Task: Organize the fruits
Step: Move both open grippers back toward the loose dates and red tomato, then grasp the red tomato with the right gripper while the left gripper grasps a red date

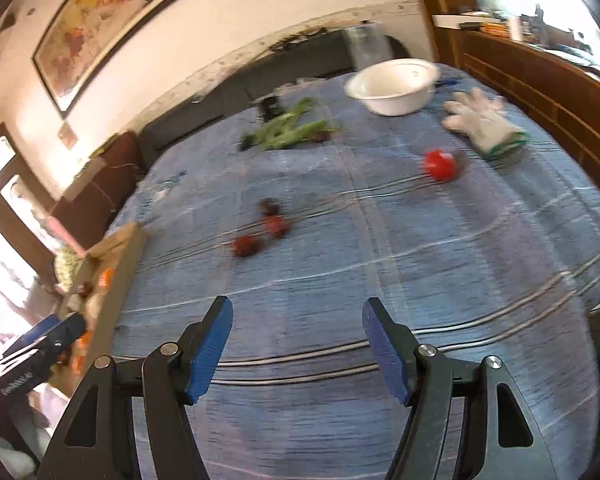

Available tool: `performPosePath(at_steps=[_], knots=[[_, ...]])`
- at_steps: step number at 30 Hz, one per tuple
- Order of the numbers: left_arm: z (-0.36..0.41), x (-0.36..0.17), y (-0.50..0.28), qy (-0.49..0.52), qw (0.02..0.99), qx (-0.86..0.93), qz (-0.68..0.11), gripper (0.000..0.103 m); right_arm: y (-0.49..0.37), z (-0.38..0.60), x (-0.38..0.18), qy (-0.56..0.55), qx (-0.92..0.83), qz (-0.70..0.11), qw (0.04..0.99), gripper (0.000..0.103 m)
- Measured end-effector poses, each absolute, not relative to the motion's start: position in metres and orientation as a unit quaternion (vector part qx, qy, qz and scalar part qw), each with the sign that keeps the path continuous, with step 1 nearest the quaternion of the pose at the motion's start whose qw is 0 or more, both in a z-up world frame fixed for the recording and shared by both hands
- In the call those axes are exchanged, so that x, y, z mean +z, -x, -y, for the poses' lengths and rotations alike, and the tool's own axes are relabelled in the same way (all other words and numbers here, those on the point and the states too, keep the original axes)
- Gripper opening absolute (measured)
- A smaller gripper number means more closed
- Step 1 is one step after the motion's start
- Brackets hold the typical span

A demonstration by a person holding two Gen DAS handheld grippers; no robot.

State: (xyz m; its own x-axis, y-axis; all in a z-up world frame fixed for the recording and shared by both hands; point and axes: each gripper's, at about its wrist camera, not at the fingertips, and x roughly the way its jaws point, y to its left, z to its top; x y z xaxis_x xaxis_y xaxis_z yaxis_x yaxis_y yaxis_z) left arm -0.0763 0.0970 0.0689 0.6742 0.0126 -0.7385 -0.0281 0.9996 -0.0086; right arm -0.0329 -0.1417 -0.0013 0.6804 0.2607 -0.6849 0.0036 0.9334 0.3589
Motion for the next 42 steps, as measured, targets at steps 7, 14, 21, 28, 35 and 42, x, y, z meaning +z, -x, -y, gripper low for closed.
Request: performPosePath(at_steps=[7,14,21,28,35,42], knots=[[-0.086,0.049,0.062,0.025,0.900,-0.021,-0.434,0.088,0.016,0.186,-0.007,-0.153,0.020,-0.411,0.898,0.072],[-0.071,0.047,0.044,0.034,0.893,-0.070,-0.443,0.088,-0.025,0.209,-0.006,-0.141,-0.014,-0.410,0.901,0.072],[-0.042,0.044,0.007,0.034,0.893,-0.120,-0.433,0.071,-0.082,0.225,-0.011,-0.146,-0.043,-0.407,0.901,0.072],[-0.016,0.013,-0.044,0.060,0.872,-0.145,-0.463,0.060,-0.102,0.233,-0.020,-0.167,-0.037,-0.395,0.903,0.072],[-0.021,0.002,-0.060,0.065,0.876,-0.154,-0.452,0.060,-0.110,0.228,-0.032,-0.144,-0.031,-0.406,0.902,0.066],[-0.014,0.001,-0.061,0.047,0.876,-0.182,-0.443,0.047,-0.116,0.220,-0.036,-0.106,-0.042,-0.415,0.902,0.034]])
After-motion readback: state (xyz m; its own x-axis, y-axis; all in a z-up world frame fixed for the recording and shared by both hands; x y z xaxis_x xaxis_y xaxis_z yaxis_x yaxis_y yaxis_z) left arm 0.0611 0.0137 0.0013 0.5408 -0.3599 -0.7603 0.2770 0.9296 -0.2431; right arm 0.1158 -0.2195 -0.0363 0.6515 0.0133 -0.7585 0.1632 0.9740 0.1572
